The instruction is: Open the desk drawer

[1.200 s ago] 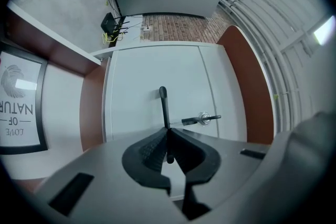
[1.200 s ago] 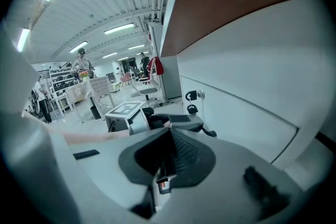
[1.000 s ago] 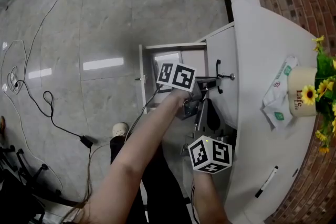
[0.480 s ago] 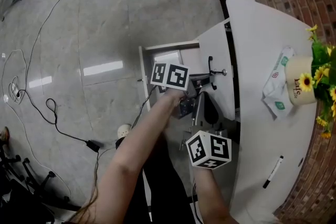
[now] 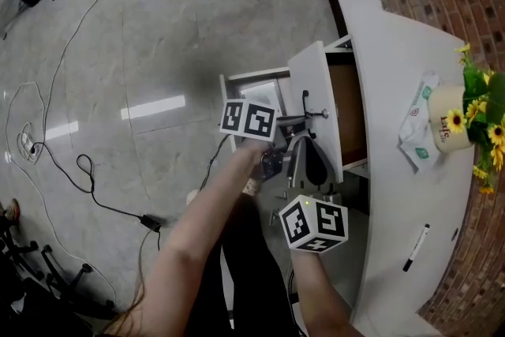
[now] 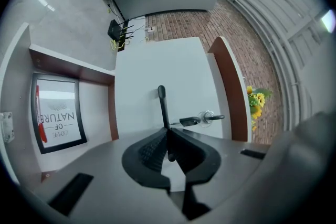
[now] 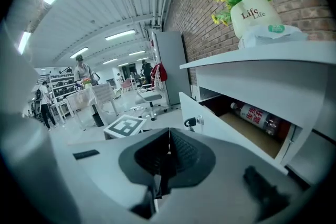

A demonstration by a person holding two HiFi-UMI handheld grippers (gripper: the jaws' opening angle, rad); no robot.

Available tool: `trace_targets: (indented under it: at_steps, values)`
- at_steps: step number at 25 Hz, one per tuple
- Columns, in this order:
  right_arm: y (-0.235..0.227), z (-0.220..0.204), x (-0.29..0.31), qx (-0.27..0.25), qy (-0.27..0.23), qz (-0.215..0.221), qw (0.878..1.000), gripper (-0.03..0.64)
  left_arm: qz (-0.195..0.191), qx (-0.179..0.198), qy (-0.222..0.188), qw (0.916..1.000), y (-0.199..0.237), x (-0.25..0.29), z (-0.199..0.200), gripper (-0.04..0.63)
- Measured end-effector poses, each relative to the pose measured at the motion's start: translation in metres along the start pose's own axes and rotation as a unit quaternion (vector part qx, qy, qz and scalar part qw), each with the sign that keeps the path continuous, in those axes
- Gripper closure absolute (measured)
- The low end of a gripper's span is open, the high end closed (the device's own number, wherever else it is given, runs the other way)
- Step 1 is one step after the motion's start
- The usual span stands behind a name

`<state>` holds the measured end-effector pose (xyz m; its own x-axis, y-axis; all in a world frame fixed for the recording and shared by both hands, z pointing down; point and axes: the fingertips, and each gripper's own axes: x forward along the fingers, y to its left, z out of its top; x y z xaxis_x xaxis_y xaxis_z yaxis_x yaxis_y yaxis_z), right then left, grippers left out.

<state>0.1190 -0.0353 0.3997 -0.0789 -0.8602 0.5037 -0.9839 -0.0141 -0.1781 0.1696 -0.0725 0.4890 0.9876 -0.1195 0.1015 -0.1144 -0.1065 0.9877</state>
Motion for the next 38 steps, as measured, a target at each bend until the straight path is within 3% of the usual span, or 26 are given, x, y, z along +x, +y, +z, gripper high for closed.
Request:
trace_targets:
  at_steps: [12, 31, 38]
  values:
    - [0.044, 0.030, 0.006, -0.023, -0.014, 0.026, 0.999, 0.604, 0.030, -0.006, 0.002, 0.9995, 0.005, -0.063, -0.006, 0.569]
    - [0.093, 0.036, -0.009, -0.032, -0.015, 0.072, 0.997, 0.604, 0.067, -0.006, -0.010, 0.9977, 0.014, -0.128, -0.017, 0.569]
    - [0.101, 0.046, -0.005, -0.036, -0.017, 0.078, 0.996, 0.604, 0.100, -0.011, -0.017, 0.9947, 0.033, -0.168, -0.020, 0.569]
